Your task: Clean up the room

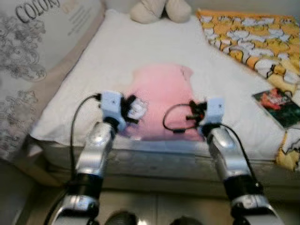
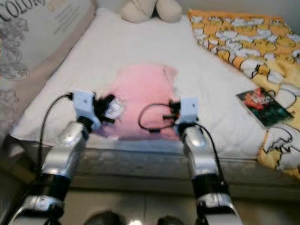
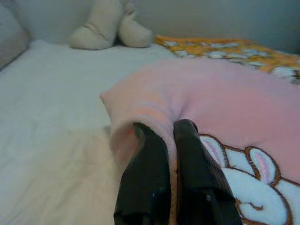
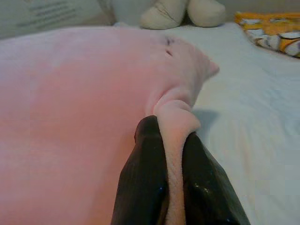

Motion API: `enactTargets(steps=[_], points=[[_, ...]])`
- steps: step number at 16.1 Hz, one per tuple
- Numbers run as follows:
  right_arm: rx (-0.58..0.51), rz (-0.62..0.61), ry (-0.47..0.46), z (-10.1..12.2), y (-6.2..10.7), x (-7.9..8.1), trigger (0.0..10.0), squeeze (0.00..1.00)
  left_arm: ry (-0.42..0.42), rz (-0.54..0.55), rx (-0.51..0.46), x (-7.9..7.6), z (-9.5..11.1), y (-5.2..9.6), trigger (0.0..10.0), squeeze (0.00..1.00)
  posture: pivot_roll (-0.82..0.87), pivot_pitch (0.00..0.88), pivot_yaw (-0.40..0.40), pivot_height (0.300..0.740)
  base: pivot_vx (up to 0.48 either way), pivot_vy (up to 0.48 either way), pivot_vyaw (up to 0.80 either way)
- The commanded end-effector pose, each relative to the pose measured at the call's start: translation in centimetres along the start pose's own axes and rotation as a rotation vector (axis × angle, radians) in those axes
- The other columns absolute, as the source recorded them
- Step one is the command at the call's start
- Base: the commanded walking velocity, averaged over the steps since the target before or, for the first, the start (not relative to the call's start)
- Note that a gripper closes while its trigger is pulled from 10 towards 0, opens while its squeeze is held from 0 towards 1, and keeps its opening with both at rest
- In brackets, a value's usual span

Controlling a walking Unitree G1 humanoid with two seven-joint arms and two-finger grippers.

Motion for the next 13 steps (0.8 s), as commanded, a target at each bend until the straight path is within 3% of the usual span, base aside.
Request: enactTargets(steps=[1, 10, 13], points=[[-0.046, -0.072, 0.006, 0.89, 0.05, -1.47, 0.0, 0.00, -0.021, 0.089, -0.047, 2.24, 1.06, 0.18, 0.0, 0.00, -0.02, 0.000, -0.008, 0.740, 0.000, 0.480, 0.00], [-0.054, -0.046, 0.016, 0.84, -0.37, -0.90, 0.0, 0.00, -0.023, 0.126, -0.030, 2.77, 0.63, 0.21, 0.0, 0.00, -0.01, 0.000, -0.009, 0.740, 0.000, 0.468, 0.00], [-0.068, -0.061, 0.032, 0.93, -0.11, -1.45, 0.0, 0.00, -0.028, 0.147, -0.034, 2.74, 0.60, 0.38, 0.0, 0.00, -0.02, 0.000, -0.010, 0.740, 0.000, 0.000, 0.00]])
Point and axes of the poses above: a point about 5 cm out from each wrist's last joint towards the gripper, its own y axis pointing back from the gripper into the wrist, its own z axis along the axis of the wrist's last joint, x = y × z, the point moved 1 cm from there along -y, pointing out of the wrist towards the gripper, and after that the axes turned 4 degrees about -y, right-handed, at the moved point
